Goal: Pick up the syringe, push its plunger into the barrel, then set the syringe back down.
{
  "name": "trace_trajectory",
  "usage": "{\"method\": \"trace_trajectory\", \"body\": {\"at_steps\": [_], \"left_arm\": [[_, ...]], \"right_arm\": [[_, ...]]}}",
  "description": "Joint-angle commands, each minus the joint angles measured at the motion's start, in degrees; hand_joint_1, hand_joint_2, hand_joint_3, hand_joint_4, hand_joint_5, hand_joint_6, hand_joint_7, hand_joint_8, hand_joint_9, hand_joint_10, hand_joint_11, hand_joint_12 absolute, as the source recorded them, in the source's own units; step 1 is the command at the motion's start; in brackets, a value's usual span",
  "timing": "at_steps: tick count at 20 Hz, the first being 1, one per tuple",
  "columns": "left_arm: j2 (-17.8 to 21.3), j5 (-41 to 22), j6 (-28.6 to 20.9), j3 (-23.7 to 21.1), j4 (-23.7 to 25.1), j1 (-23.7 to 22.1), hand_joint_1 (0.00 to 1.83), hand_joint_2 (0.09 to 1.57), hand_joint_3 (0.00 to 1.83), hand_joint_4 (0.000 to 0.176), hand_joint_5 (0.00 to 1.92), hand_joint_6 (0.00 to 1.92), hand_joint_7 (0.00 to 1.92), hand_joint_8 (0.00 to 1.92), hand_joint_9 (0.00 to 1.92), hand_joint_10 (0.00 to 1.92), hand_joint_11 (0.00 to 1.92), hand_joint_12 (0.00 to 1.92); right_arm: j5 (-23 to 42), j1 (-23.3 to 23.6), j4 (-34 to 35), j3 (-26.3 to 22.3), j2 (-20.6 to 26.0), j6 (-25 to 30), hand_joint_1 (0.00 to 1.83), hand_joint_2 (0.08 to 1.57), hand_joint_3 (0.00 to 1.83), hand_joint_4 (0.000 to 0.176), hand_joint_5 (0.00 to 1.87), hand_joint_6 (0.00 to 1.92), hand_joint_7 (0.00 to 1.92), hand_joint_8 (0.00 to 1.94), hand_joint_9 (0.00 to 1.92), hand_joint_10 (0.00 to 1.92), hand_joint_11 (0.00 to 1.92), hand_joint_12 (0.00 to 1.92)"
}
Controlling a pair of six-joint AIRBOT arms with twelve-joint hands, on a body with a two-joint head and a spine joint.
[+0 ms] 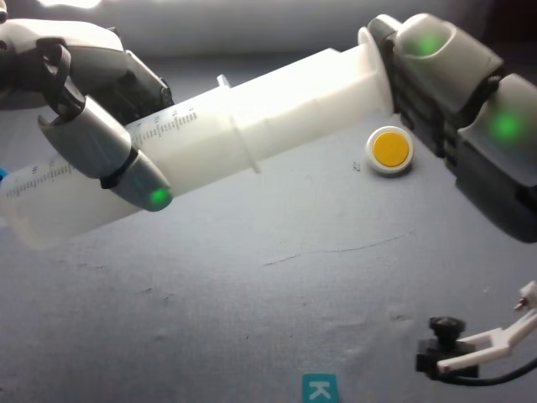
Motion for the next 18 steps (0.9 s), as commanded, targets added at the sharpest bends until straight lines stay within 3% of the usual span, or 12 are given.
{"method": "trace_trajectory", "body": {"at_steps": [1,8,18], "left_arm": [[-0.5,-9.4,-2.8,-0.2,-1.5,-0.8,1.22,1.13,0.0,0.0,0.88,1.08,1.04,0.99,0.92,0.77,0.41,1.4],[-0.6,-9.4,-2.8,0.0,-1.1,-0.6,1.23,1.12,0.0,0.0,0.91,1.04,1.06,0.97,0.93,0.78,0.45,1.4],[-0.7,-9.4,-2.8,0.1,-0.8,-0.5,1.23,1.12,0.0,0.0,0.88,1.06,1.05,0.99,0.91,0.83,0.45,1.42]], "right_arm": [[1.9,0.3,-10.2,-1.2,-1.6,0.1,0.0,1.05,0.0,0.0,0.0,0.0,0.0,0.0,0.0,0.0,0.0,0.0],[1.1,1.2,-10.1,-4.1,-7.1,-2.9,0.0,1.06,0.0,0.0,0.0,0.0,0.0,0.0,0.0,0.0,0.0,0.0],[-4.8,2.8,-10.1,-4.4,-14.2,-3.0,0.0,1.07,0.01,0.0,0.0,0.0,0.0,0.0,0.0,0.0,0.0,0.0]]}}
